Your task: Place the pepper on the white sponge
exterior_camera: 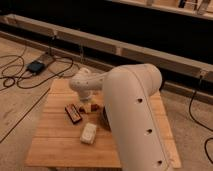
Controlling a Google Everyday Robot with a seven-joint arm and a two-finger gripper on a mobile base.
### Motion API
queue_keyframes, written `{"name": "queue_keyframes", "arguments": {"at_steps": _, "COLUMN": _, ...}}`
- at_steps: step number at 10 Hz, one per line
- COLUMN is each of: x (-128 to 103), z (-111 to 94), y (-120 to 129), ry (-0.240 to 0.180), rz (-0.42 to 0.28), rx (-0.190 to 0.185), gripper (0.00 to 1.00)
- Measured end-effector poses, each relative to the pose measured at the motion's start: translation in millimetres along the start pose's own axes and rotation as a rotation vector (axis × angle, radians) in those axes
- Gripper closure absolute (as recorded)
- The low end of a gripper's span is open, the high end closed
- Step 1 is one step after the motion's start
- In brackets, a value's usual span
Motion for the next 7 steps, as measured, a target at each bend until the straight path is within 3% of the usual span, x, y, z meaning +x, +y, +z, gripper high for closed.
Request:
{"name": "queue_keyframes", "arguments": {"at_steps": 5, "x": 3.5, "z": -4.2, "y": 4.8, "ry": -0.002, "rz": 0.018, "rx": 0.008, "gripper": 0.98}}
{"name": "queue_keyframes", "arguments": {"at_steps": 7, "x": 0.2, "z": -16.9, "y": 8.2, "ry": -0.006, "rz": 0.014, "rx": 0.019, "gripper": 1.00}}
